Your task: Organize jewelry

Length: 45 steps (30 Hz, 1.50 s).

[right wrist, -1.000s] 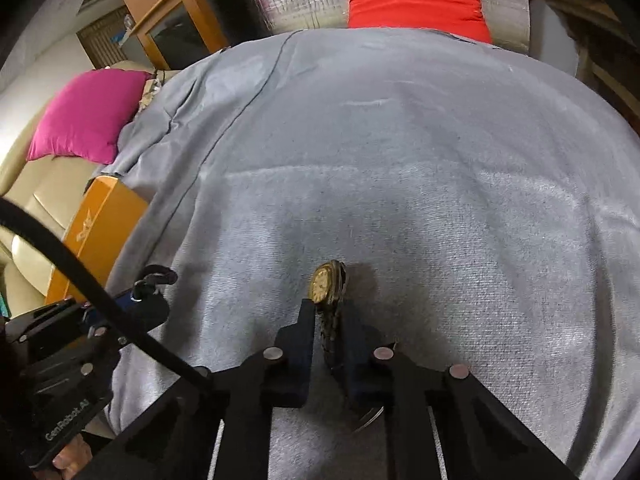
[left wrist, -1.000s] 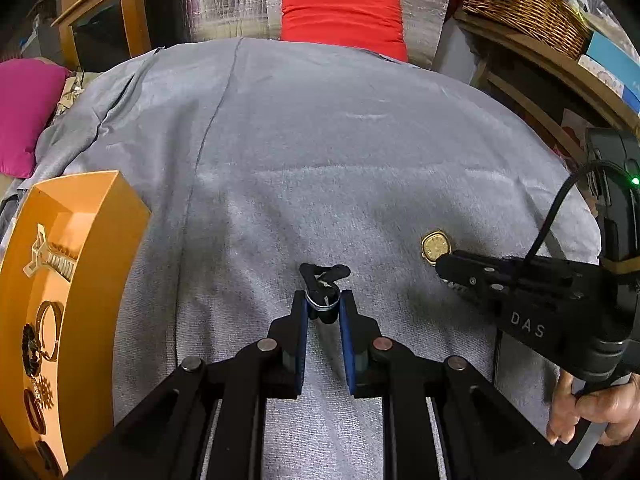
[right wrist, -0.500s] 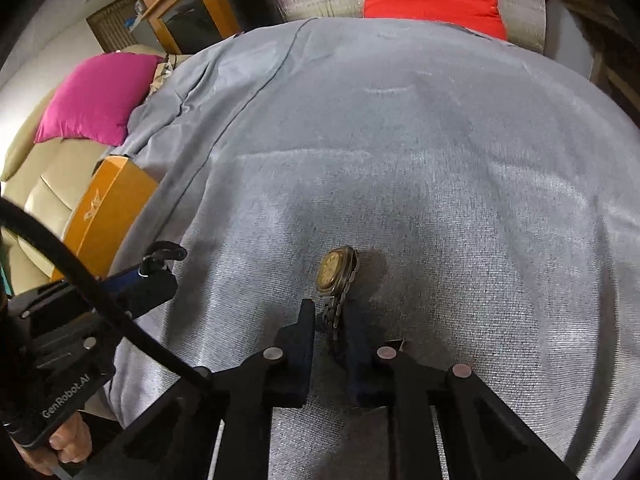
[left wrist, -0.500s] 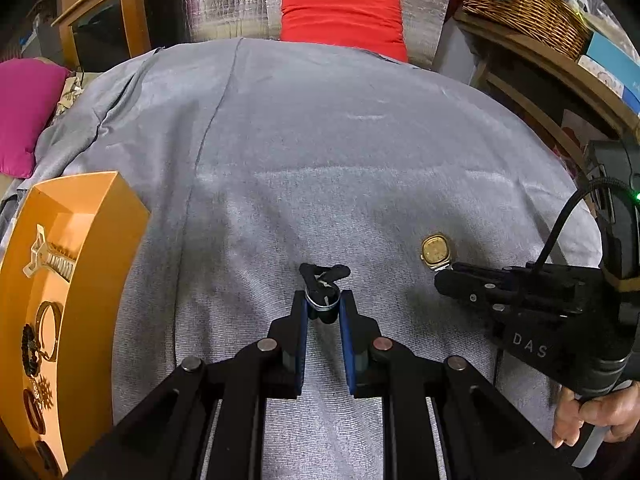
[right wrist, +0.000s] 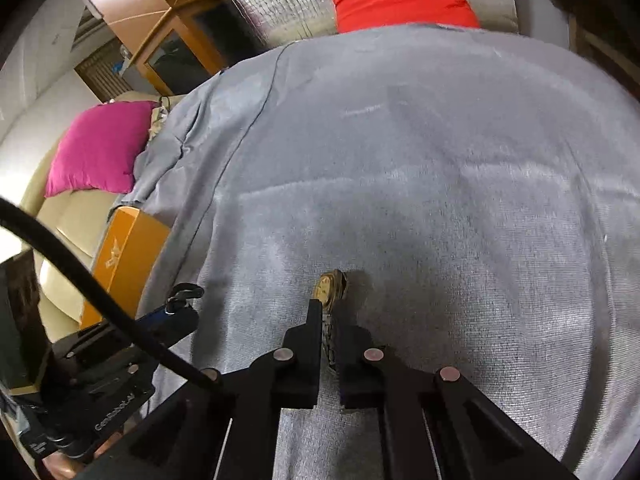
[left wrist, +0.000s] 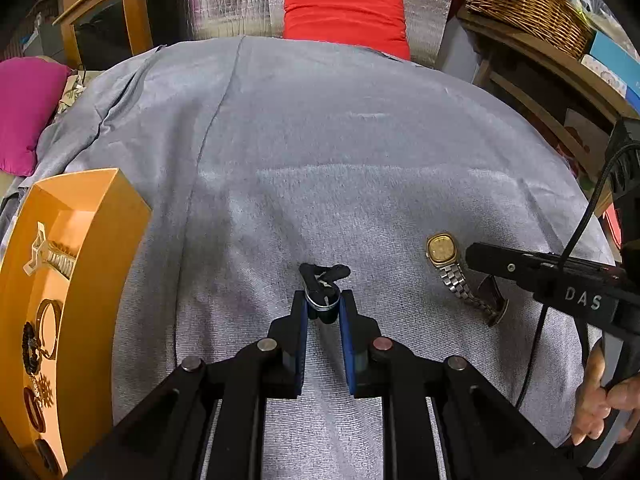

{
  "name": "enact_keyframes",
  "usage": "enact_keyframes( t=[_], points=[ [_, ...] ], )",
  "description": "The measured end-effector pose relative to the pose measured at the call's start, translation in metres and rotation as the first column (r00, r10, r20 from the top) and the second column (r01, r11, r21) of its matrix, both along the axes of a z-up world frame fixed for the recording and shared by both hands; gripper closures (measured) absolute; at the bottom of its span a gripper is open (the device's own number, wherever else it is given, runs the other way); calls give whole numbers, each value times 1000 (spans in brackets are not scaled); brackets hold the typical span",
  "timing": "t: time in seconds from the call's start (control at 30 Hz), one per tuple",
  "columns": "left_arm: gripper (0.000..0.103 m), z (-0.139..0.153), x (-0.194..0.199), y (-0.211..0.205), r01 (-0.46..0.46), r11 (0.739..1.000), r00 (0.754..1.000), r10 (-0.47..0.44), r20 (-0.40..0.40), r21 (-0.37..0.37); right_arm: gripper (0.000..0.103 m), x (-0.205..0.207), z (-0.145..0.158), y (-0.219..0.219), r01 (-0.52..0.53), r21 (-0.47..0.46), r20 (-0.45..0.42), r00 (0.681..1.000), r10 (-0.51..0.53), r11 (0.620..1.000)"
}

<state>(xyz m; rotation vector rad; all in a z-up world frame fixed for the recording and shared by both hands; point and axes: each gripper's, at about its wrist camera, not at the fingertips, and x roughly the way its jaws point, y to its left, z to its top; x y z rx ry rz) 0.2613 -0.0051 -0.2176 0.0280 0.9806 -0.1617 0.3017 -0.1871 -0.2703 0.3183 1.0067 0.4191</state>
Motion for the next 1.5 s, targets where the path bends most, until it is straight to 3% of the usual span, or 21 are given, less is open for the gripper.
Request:
enact_keyframes(
  t=[0.1, 0.17, 0.27, 0.47, 0.6, 0.7, 0.73, 0.87, 1.17, 1.5],
  points=[
    [87, -1, 0, -1, -1, 1000, 1000, 1, -3, 0, 88, 1, 0, -8, 17, 23, -12, 1000, -17, 1000],
    [87, -1, 0, -2, -1, 1000, 1000, 1, -4, 1, 72, 1, -1, -12, 34, 35, -15, 999, -34, 999],
    [87, -1, 1, -2, 3, 1000, 1000, -3, -5, 0, 63, 1, 0, -10, 25, 36, -7, 1000, -24, 999],
    [87, -2, 1, 0, -2, 1000, 1000, 2, -8, 3, 63, 6, -11, 9, -27, -14, -27, 999, 27, 1000],
    [87, -2, 0, 3, -8, 1000, 1000, 8, -9, 3, 63, 8, -16, 25, -60, -68, 18, 998, 61, 996],
    [87, -2, 0, 5, -12, 1000, 1000, 12, -10, 3, 75, 3, -16, 42, -80, -163, 57, 994, 91, 983],
    [87, -2, 0, 7, -14, 1000, 1000, 14, -10, 2, 86, 2, -16, 44, -85, -181, 63, 993, 97, 980],
    [87, -2, 0, 9, -19, 1000, 1000, 19, -12, -3, 89, -2, -13, 52, -82, -241, 104, 988, 110, 967],
    [87, 1, 0, 10, -21, 1000, 1000, 21, 1, -4, 90, -5, 9, 24, -2, -103, 157, 987, 18, 995],
    [87, 6, -5, 2, -11, 1000, 999, 10, 34, 14, 91, -20, 38, -13, 80, 35, 230, 969, -86, 996]
  ],
)
